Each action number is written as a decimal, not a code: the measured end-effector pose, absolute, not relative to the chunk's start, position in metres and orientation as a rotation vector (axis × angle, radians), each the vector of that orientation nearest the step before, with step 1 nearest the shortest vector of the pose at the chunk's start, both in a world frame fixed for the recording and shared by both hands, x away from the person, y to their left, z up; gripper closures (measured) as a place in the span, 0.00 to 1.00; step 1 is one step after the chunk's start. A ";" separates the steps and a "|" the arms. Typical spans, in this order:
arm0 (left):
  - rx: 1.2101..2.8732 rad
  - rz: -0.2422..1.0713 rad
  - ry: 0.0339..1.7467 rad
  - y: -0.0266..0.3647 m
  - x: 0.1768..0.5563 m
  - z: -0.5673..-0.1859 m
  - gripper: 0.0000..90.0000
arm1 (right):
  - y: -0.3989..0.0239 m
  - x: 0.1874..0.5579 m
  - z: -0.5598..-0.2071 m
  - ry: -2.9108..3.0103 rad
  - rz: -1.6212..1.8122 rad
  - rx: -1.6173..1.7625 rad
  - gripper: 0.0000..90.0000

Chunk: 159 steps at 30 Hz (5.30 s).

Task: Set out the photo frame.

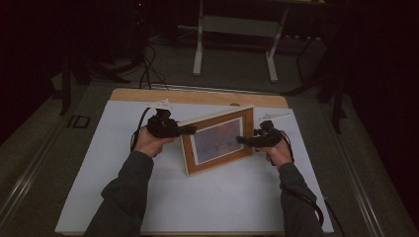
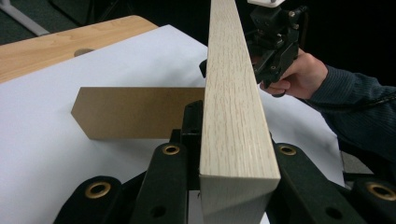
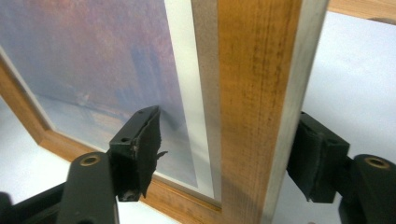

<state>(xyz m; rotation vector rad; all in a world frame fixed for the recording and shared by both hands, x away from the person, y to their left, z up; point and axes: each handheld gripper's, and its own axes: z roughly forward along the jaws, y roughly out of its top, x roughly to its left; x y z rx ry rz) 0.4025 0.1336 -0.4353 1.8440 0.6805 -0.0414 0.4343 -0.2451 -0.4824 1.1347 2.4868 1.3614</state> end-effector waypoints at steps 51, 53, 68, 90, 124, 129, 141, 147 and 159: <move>1.764 -0.006 0.790 0.145 0.404 -0.435 0.64 | -0.272 0.402 -0.486 2.510 1.391 1.077 0.70; 1.768 -0.014 0.789 0.146 0.403 -0.435 0.65 | -0.272 0.401 -0.486 2.508 1.389 1.083 0.70; 1.766 -0.043 0.773 0.154 0.404 -0.436 0.71 | -0.269 0.389 -0.484 2.507 1.364 1.123 0.70; 1.731 -0.127 0.780 0.158 0.408 -0.441 0.69 | -0.266 0.373 -0.485 2.497 1.361 1.172 0.71; 1.707 -0.143 0.788 0.175 0.402 -0.443 0.68 | -0.254 0.368 -0.486 2.531 1.392 1.141 0.72; 1.709 -0.140 0.792 0.174 0.400 -0.442 0.68 | -0.254 0.369 -0.486 2.539 1.397 1.135 0.71; 1.708 -0.143 0.813 0.174 0.399 -0.441 0.66 | -0.253 0.369 -0.487 2.545 1.366 1.144 0.66; 1.724 -0.098 0.820 0.174 0.394 -0.439 0.58 | -0.256 0.368 -0.486 2.534 1.335 1.164 0.55; 1.763 0.084 0.913 0.189 0.374 -0.427 0.46 | -0.266 0.363 -0.474 2.505 1.336 1.165 0.46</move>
